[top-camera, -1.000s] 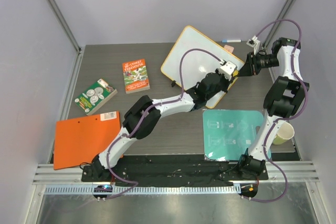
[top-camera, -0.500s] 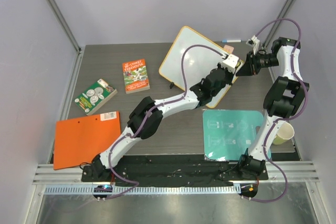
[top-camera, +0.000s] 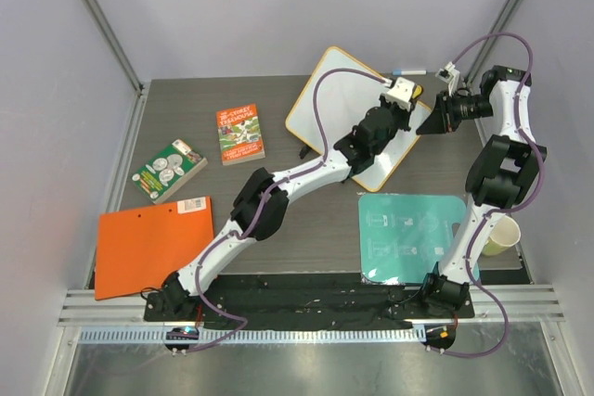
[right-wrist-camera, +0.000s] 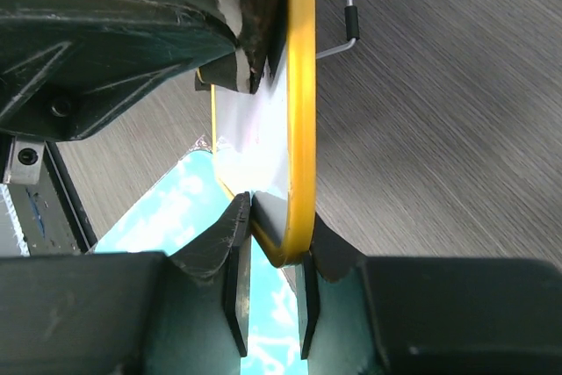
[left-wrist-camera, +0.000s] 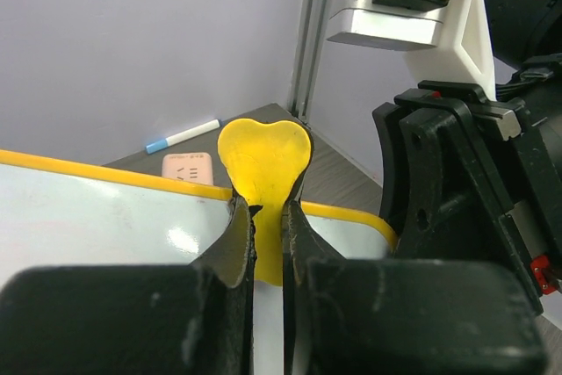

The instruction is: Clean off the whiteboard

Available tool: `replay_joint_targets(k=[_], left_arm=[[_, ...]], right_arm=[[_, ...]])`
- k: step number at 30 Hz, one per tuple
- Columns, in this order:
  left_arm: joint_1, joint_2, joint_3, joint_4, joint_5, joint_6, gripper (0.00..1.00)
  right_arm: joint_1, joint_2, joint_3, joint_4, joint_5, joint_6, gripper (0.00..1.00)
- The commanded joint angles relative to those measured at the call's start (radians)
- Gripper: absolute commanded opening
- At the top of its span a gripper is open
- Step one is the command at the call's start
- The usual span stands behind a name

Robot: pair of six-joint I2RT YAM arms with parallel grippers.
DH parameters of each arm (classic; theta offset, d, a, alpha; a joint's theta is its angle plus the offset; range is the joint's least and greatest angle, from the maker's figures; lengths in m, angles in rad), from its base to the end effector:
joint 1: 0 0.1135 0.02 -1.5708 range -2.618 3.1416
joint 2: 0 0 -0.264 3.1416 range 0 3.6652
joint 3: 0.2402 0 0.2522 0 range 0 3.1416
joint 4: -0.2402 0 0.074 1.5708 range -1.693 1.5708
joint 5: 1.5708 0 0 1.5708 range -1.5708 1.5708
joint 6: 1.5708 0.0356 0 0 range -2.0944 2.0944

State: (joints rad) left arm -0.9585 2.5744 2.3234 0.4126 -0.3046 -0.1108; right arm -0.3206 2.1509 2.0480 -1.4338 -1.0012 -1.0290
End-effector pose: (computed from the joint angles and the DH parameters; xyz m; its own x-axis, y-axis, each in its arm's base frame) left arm 0.3544 -0.4860 0.2700 0.0244 -0.2183 -0.9756 0.6170 0.7711 -0.1571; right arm 0.4059 -0.1032 0.2757 -0.6114 -0.2838 -0.7387 -0.7391 0.5385 0.4048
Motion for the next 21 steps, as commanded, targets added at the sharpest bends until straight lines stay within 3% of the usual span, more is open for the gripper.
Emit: replay_joint_targets(k=[1,12,21], left_arm=[[0.007,0.010,-0.057,-0.072,0.021,0.009,0.00],[-0.092,-0.045,-0.219,-0.063,-0.004,0.177,0.00],[-0.114,-0.103,-0.384,-0.002,-0.089,0.203,0.00]], right_arm=[[0.032,-0.045,0.032,-0.071,0.122,-0.155,0.01],[0.034,-0.052,0.060,-0.073,0.105,-0.138,0.01],[0.032,-0.063,0.067,-0.073,0.105,-0.135,0.01]])
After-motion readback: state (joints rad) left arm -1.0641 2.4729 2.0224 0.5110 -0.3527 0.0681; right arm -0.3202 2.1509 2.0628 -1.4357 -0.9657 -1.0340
